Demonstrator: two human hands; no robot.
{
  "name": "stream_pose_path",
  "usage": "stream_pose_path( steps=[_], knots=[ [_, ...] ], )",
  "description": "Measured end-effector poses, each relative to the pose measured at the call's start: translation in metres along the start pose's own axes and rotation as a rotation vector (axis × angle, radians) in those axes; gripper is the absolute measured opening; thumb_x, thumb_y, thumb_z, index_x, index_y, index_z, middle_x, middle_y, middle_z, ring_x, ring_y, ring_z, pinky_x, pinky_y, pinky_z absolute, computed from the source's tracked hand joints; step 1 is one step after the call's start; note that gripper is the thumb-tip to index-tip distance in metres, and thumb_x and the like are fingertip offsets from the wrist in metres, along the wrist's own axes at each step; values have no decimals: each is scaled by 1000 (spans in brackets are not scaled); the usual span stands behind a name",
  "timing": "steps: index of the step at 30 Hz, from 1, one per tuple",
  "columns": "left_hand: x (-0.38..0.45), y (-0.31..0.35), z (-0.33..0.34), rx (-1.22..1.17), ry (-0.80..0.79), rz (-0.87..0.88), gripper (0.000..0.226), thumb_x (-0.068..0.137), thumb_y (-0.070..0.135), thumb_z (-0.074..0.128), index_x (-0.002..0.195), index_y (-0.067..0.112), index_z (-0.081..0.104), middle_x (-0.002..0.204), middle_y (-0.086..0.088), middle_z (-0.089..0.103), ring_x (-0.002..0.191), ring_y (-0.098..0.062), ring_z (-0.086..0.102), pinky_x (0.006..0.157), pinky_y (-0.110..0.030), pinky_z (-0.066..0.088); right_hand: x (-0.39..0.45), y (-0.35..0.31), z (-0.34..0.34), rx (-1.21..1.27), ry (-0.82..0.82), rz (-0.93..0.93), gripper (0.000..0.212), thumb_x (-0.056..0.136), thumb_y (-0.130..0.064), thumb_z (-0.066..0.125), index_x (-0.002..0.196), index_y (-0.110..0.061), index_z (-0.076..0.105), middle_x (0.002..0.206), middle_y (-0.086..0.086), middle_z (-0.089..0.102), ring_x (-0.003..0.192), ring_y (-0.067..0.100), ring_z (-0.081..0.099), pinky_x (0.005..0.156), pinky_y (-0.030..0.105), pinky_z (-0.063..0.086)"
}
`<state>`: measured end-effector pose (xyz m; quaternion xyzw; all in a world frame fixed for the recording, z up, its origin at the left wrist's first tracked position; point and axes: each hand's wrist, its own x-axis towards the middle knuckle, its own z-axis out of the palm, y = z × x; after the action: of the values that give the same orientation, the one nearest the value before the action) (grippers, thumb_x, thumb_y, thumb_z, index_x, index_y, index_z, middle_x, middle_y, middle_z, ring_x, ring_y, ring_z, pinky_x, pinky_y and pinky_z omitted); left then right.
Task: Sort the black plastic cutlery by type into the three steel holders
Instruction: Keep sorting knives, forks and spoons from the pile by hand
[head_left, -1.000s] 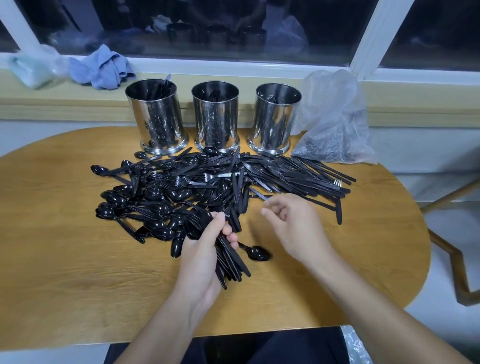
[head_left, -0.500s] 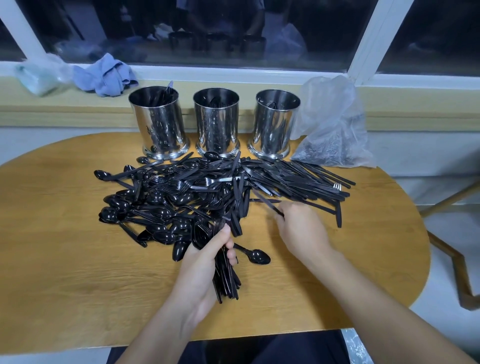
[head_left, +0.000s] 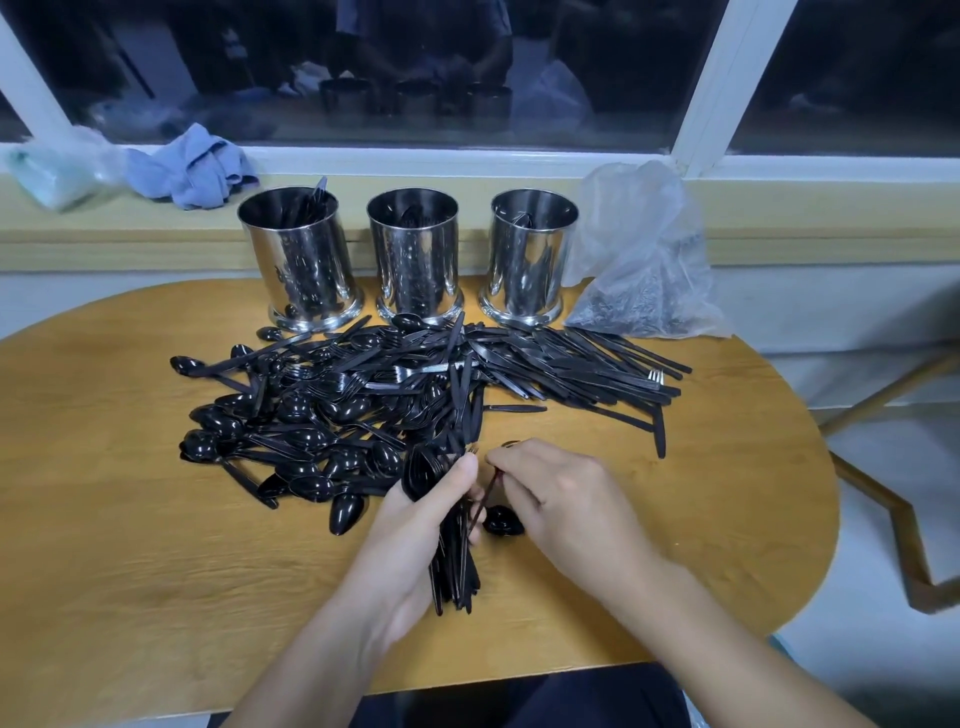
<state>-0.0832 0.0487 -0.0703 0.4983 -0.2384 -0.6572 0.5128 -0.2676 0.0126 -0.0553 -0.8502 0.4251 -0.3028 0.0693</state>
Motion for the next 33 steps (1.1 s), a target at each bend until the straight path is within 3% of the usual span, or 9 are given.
stream_pose_path(
  steps=[7, 11, 15, 19, 22, 25, 29, 31, 33],
  knots=[
    [-6, -1, -3, -108, -69, 12, 55, 95, 46, 83, 124, 0, 75, 99, -12, 68, 84, -17, 65, 75, -31, 58, -5, -17, 7, 143, -20, -72, 23, 110, -7, 62, 122, -18, 79, 111, -11, 68, 105, 20, 61, 92, 40, 51],
    [-3, -3, -12, -124, -157, 4, 67, 81, 46, 100, 128, 3, 78, 98, -5, 69, 82, -13, 61, 75, -29, 55, -7, -19, 5, 345, -79, 51, 30, 113, -8, 57, 118, -25, 81, 121, -19, 70, 119, 20, 62, 101, 42, 48],
    [-3, 4, -14, -124, -217, -5, 49, 83, 22, 99, 124, 8, 75, 87, -2, 58, 73, -11, 54, 65, -24, 51, -4, -25, -9, 701, -145, 309, 46, 109, 5, 54, 128, -28, 80, 131, -16, 75, 134, 13, 64, 114, 36, 50],
    [-5, 17, -4, -81, -100, 148, 36, 100, 16, 80, 135, 9, 71, 81, -3, 52, 71, -15, 48, 67, -30, 45, -4, -36, -12, 700, -65, 483, 25, 108, -30, 67, 132, -35, 72, 122, -14, 77, 119, 10, 71, 104, 36, 56],
    [-3, 30, 6, 54, 15, 351, 18, 107, 22, 74, 114, 7, 69, 77, -11, 54, 73, -23, 53, 76, -42, 50, -3, -48, -6, 806, -275, 557, 34, 105, -60, 60, 130, -37, 64, 114, -9, 76, 104, 12, 74, 97, 44, 61],
    [-3, 41, 17, 167, 104, 447, 33, 108, 28, 72, 110, -4, 62, 82, -15, 65, 76, -25, 61, 76, -42, 53, 0, -58, -7, 789, -460, 498, 30, 109, -59, 49, 132, -40, 56, 109, -5, 74, 99, 12, 75, 96, 41, 60],
    [-7, 46, 18, 108, 107, 334, 37, 104, 37, 76, 114, 2, 66, 93, 0, 72, 86, -25, 67, 77, -52, 56, 11, -49, -15, 789, -610, 444, 28, 110, -56, 50, 125, -33, 55, 88, -1, 70, 92, 19, 69, 98, 49, 54],
    [-8, 46, 17, 174, 39, 339, 35, 106, 35, 75, 104, 3, 62, 90, -4, 64, 81, -32, 59, 69, -57, 51, 17, -47, -11, 819, -637, 463, 21, 109, -42, 56, 119, -24, 57, 80, 3, 65, 81, 24, 64, 87, 49, 54],
    [-10, 47, 15, 264, -23, 365, 30, 105, 27, 76, 93, 6, 58, 85, -5, 53, 78, -28, 51, 69, -49, 46, 21, -44, -5, 949, -656, 506, 14, 107, -16, 58, 117, -6, 58, 83, 9, 62, 75, 23, 62, 71, 42, 51]
  ],
)
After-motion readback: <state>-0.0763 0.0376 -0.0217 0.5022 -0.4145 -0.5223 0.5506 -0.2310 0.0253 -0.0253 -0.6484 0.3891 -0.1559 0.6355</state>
